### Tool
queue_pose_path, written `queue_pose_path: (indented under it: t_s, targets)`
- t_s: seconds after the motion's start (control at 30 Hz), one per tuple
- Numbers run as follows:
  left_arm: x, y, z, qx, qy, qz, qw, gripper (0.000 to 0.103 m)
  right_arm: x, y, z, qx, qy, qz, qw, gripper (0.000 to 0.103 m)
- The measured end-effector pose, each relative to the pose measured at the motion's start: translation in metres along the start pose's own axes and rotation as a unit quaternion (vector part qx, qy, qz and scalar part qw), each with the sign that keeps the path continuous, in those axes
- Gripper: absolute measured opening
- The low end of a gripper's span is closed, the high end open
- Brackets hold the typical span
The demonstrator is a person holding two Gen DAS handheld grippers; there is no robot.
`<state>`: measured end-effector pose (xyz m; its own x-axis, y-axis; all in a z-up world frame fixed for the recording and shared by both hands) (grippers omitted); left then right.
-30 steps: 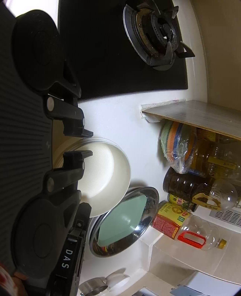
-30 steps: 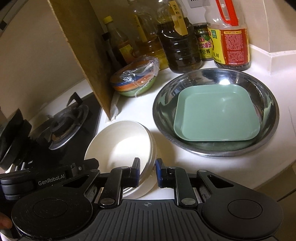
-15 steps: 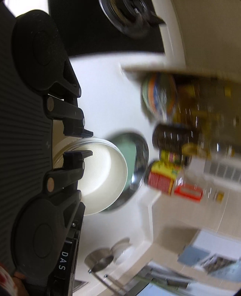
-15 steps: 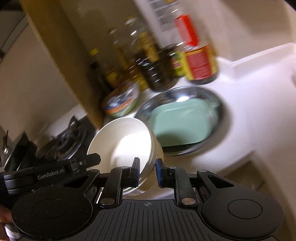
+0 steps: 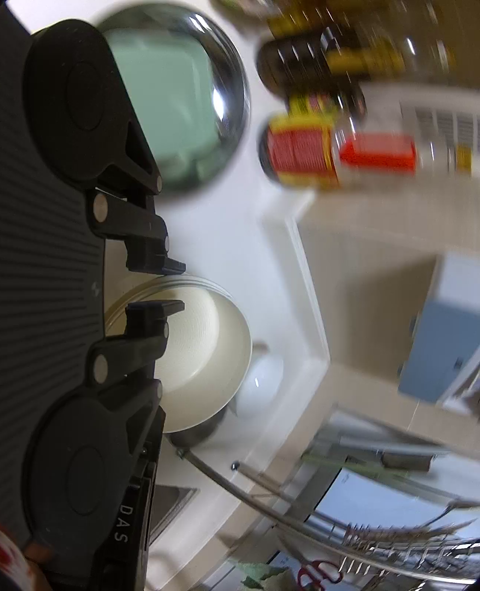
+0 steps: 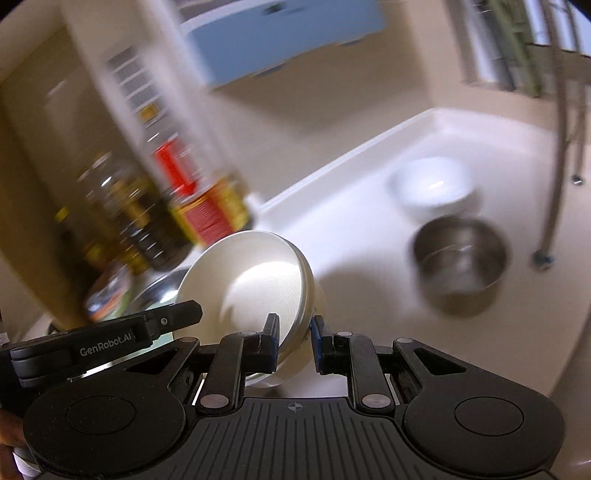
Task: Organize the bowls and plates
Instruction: 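Lift the cream bowls with both grippers and carry them toward the faucet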
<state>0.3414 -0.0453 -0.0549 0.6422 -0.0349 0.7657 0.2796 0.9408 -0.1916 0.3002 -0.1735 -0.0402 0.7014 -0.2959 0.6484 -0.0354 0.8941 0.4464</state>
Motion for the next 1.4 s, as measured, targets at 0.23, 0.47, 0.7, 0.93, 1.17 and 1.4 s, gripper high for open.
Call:
queue_pose_path:
  t_s: [0.23,0.47,0.7,0.93,1.17,1.4]
  targets:
    - [0.044,-0.054,-0.060,-0.024,-0.016,-0.027,0.9992,0.012,0.057,-0.063,-0.002,-0.034,-0.029,-0.019,0.999,0.018]
    - [0.082,-0.077,-0.113,-0.024,-0.033,-0.049,0.9979,0.012,0.109,-0.102,-0.021,-0.052,-0.055,-0.028,0.997,0.018]
    - [0.101,-0.091,-0.157,-0.024,-0.033,-0.066,0.9970,0.012,0.139,-0.132,-0.044,-0.069,-0.063,-0.053,0.994,0.018]
    - [0.110,-0.098,-0.190,-0.028,-0.023,-0.064,0.9973,0.012,0.154,-0.154,-0.065,-0.085,-0.065,-0.071,0.992,0.018]
    - [0.106,-0.096,-0.216,-0.020,0.001,-0.061,0.9980,0.012,0.155,-0.166,-0.087,-0.097,-0.051,-0.078,0.991,0.018]
    - [0.102,-0.097,-0.225,-0.023,0.018,-0.062,0.9977,0.012,0.151,-0.170,-0.099,-0.119,-0.043,-0.074,0.989,0.018]
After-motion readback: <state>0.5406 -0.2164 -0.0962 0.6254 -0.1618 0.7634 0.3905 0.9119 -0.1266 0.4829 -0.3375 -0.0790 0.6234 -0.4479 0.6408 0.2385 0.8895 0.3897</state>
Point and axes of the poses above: each gripper's, at about its wrist camera, not at the fingertips, and z roughly against the way its jaws point, y to its left, x to its top, the point moved 10 cm from there along -z, roughly the way its jaws point, and after that the axes turned 4 degrees about -z, right-handed, at the moved point
